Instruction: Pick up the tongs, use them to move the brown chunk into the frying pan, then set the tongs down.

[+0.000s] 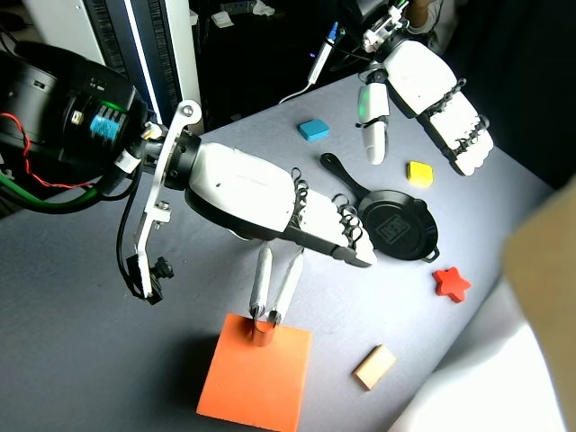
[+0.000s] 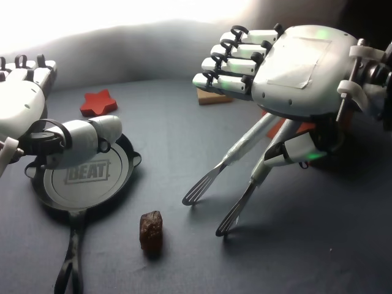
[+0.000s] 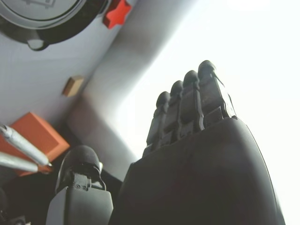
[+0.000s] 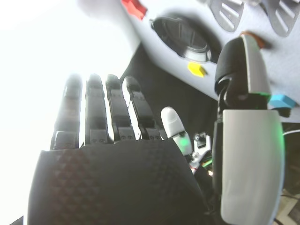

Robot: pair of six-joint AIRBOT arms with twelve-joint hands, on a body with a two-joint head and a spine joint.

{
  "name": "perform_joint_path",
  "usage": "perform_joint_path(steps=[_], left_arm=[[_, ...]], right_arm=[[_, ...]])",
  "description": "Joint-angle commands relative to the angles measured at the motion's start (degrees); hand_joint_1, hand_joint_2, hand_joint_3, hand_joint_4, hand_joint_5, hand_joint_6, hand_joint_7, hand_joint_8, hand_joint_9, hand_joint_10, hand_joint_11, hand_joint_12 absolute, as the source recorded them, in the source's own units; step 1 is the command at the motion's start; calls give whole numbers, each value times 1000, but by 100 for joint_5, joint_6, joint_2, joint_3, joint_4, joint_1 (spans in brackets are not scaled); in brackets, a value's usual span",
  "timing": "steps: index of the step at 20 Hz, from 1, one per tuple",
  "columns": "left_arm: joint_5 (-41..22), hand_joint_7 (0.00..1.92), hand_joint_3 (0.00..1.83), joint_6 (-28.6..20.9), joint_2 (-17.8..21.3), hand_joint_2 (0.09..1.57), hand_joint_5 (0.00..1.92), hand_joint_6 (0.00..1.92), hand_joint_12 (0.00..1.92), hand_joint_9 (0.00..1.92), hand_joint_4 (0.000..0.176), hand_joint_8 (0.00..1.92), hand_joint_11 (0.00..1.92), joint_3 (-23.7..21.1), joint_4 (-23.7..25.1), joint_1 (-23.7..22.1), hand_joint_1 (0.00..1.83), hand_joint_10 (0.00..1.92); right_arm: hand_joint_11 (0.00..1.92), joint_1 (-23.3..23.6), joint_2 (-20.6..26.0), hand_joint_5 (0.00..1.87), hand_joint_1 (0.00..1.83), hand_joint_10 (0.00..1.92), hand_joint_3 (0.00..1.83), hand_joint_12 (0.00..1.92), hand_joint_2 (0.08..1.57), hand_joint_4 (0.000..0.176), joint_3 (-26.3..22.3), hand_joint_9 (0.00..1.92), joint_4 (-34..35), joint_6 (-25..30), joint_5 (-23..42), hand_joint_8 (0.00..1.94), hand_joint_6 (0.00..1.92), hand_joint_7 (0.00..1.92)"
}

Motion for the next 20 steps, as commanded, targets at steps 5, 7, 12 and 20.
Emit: perform_joint_path(steps=[5, 7, 12, 20], left_arm=[[-397, 0, 0, 64, 49, 1102, 0, 0, 0, 0, 0, 0, 0, -98, 214, -13, 0, 0], [-396, 0, 0, 65, 50, 1099, 0, 0, 0, 0, 0, 0, 0, -101, 213, -46, 0, 0], [-395, 0, 0, 75, 57, 1104, 0, 0, 0, 0, 0, 0, 0, -114, 212, -104, 0, 0], [-334, 0, 0, 45, 95, 1111, 0, 0, 0, 0, 0, 0, 0, -240, 205, -25, 0, 0]], right_arm=[[0, -11, 18, 0, 796, 0, 0, 0, 909, 0, 151, 0, 145, -159, -20, 0, 0, 0], [0, -8, 12, 0, 820, 0, 0, 0, 898, 0, 229, 0, 157, -159, -111, 0, 0, 0], [0, 37, -46, 0, 1001, 0, 0, 0, 812, 0, 476, 0, 156, -248, -401, 0, 0, 0], [0, -62, -256, 0, 1034, 0, 0, 0, 819, 0, 932, 0, 154, -394, -925, 0, 0, 0]])
